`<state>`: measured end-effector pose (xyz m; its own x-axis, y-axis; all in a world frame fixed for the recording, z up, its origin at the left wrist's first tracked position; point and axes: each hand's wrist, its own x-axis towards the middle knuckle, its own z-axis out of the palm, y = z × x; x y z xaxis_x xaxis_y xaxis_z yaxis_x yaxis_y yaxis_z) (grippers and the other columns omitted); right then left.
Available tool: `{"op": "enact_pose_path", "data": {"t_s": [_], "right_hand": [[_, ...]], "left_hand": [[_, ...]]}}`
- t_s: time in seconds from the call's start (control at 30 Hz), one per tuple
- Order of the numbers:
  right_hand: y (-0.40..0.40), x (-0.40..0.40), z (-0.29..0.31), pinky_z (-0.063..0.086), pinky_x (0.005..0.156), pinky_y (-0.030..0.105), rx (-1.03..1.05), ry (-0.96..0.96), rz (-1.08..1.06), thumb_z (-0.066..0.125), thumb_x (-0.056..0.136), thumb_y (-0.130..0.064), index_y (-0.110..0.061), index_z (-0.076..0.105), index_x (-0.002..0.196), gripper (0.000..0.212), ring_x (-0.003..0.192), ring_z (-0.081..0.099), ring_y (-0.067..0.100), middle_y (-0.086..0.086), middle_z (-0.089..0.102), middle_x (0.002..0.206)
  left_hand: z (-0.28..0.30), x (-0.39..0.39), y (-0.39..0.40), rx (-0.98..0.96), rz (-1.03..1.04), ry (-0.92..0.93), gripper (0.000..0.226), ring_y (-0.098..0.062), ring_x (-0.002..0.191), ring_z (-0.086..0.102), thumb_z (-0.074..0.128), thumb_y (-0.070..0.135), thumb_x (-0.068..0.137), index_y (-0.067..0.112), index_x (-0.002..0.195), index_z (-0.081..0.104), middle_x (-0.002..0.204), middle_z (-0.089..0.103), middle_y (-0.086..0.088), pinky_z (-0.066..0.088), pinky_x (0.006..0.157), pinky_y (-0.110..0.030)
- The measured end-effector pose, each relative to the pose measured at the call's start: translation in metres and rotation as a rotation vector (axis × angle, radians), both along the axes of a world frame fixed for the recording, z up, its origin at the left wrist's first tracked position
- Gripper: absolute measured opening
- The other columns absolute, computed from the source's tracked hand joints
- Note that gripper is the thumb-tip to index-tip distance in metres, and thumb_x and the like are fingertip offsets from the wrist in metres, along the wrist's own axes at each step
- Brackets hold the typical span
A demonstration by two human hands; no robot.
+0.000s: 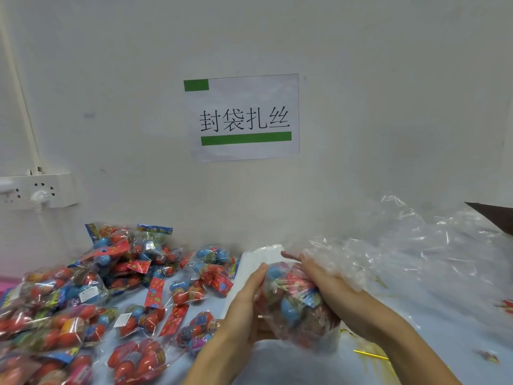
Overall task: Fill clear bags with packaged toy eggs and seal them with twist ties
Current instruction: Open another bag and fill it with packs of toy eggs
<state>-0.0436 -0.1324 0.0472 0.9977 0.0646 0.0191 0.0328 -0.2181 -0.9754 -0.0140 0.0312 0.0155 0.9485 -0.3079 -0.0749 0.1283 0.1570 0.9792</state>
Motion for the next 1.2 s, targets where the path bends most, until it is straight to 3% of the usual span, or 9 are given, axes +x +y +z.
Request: {"op": "enact_pose_path", "data": {"t_s": [0.17, 0.33, 0.43, 0.57, 0.67, 0.8, 0.9, 1.0, 1.2], "right_hand": [[-0.008, 0.002, -0.011, 0.06, 0.081, 0.027, -0.113, 0.022, -0.143, 0.052, 0.085, -0.069, -0.037, 0.076, 0.103, 0.044, 0.093, 0.073, 0.009, -0.01, 0.077, 0.102], [-0.004, -0.008, -0.005, 0.054, 0.088, 0.026, -0.221, -0.025, -0.032, 0.055, 0.096, -0.049, -0.035, 0.076, 0.1, 0.026, 0.098, 0.068, 0.005, -0.015, 0.075, 0.101], [0.011, -0.012, -0.004, 0.053, 0.094, 0.032, -0.406, -0.074, 0.23, 0.05, 0.101, -0.022, -0.025, 0.072, 0.11, 0.025, 0.096, 0.066, 0.004, -0.009, 0.073, 0.105], [0.025, -0.012, -0.002, 0.043, 0.098, 0.019, -0.766, -0.051, 0.311, 0.047, 0.098, -0.049, -0.043, 0.058, 0.13, 0.034, 0.111, 0.057, 0.004, -0.009, 0.066, 0.128], [0.027, -0.011, -0.003, 0.044, 0.084, 0.022, -0.731, -0.023, 0.282, 0.049, 0.095, -0.052, -0.026, 0.067, 0.101, 0.032, 0.087, 0.056, 0.005, -0.006, 0.071, 0.1], [0.022, -0.005, -0.01, 0.034, 0.063, 0.024, -0.549, -0.102, 0.289, 0.06, 0.091, -0.049, -0.022, 0.056, 0.066, 0.037, 0.057, 0.041, 0.003, -0.013, 0.047, 0.058], [0.024, -0.003, -0.016, 0.04, 0.061, 0.008, -0.326, -0.229, 0.238, 0.073, 0.088, -0.034, -0.038, 0.068, 0.07, 0.019, 0.059, 0.057, -0.008, -0.024, 0.063, 0.062], [0.027, 0.001, -0.021, 0.057, 0.081, 0.022, -0.183, -0.262, 0.208, 0.073, 0.089, -0.03, -0.018, 0.073, 0.091, 0.012, 0.088, 0.074, 0.005, -0.008, 0.078, 0.087], [0.029, 0.002, -0.025, 0.036, 0.056, 0.011, -0.197, -0.241, 0.124, 0.065, 0.097, -0.032, -0.005, 0.072, 0.067, 0.041, 0.052, 0.054, -0.004, -0.015, 0.063, 0.052]], "left_hand": [[-0.005, 0.004, -0.002, 0.189, 0.243, -0.201, 0.025, -0.015, 0.098, 0.069, 0.064, 0.04, 0.093, 0.027, 0.114, 0.062, 0.115, 0.068, 0.0, 0.057, 0.079, -0.032], [0.006, -0.009, 0.0, 0.344, 0.052, -0.588, 0.04, 0.009, 0.103, 0.062, 0.066, 0.072, 0.07, 0.042, 0.097, 0.07, 0.104, 0.071, 0.026, 0.046, 0.084, -0.009], [0.009, -0.015, -0.005, 0.318, -0.038, -0.599, 0.023, -0.003, 0.085, 0.07, 0.075, 0.055, 0.066, 0.037, 0.08, 0.072, 0.085, 0.075, 0.012, 0.053, 0.074, -0.018], [0.013, -0.011, -0.002, 0.138, 0.058, -0.566, 0.013, -0.031, 0.076, 0.067, 0.074, 0.009, 0.079, 0.019, 0.077, 0.066, 0.084, 0.07, -0.02, 0.056, 0.073, -0.045], [0.014, -0.006, -0.001, 0.041, 0.196, -0.612, 0.028, -0.028, 0.075, 0.065, 0.063, -0.022, 0.078, 0.005, 0.08, 0.062, 0.079, 0.069, -0.014, 0.057, 0.065, -0.037], [0.012, 0.0, 0.0, -0.089, 0.305, -0.553, 0.029, -0.008, 0.071, 0.065, 0.067, -0.021, 0.079, 0.008, 0.079, 0.061, 0.074, 0.067, -0.001, 0.051, 0.06, -0.019], [0.009, 0.004, 0.002, -0.117, 0.414, -0.524, 0.037, -0.005, 0.069, 0.065, 0.069, -0.018, 0.079, 0.018, 0.075, 0.064, 0.071, 0.068, 0.004, 0.051, 0.058, -0.018], [0.008, 0.006, 0.004, -0.076, 0.486, -0.526, 0.045, -0.001, 0.066, 0.065, 0.067, -0.019, 0.079, 0.026, 0.073, 0.067, 0.07, 0.069, 0.007, 0.052, 0.058, -0.017], [0.006, 0.007, 0.003, -0.059, 0.439, -0.48, 0.035, -0.008, 0.072, 0.067, 0.068, -0.011, 0.083, 0.024, 0.086, 0.065, 0.077, 0.07, 0.007, 0.053, 0.058, -0.016]]}}
